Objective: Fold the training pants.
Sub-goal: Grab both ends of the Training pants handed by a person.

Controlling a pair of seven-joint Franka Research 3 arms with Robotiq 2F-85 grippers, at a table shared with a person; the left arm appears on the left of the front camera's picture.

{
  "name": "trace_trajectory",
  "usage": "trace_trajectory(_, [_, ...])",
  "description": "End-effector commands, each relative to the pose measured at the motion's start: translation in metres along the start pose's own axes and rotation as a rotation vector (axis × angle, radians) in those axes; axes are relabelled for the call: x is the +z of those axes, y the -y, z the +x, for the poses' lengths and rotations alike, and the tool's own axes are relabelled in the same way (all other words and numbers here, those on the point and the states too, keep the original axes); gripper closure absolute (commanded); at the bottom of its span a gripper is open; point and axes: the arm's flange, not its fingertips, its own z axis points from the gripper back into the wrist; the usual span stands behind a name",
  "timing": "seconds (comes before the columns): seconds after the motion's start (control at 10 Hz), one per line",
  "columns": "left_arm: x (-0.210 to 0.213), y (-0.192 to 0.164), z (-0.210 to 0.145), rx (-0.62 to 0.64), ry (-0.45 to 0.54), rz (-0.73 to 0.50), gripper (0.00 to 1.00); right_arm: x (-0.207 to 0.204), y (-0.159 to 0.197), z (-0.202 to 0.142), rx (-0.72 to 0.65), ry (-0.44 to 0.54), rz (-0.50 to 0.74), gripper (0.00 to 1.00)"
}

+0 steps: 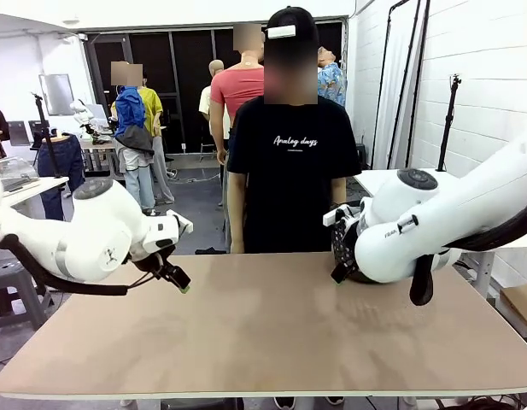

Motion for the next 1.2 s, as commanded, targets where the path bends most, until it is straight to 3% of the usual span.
trace_trajectory(0.0, [0.045,0.007,0.009,0.021,-0.001,-0.023,0.00,0.036,0.002,0.008,0.000,0.010,0.027,0.00])
trace_trajectory(0.5, [0.128,0.022,0.017,0.000,0.087,-0.021,0.00,0.115,-0.001,0.018,0.037,0.089,0.049,0.00])
trace_trajectory(1.1, [0.171,0.048,0.015,-0.013,0.132,0.065,0.00,0.163,-0.009,0.015,0.057,0.146,0.001,0.00])
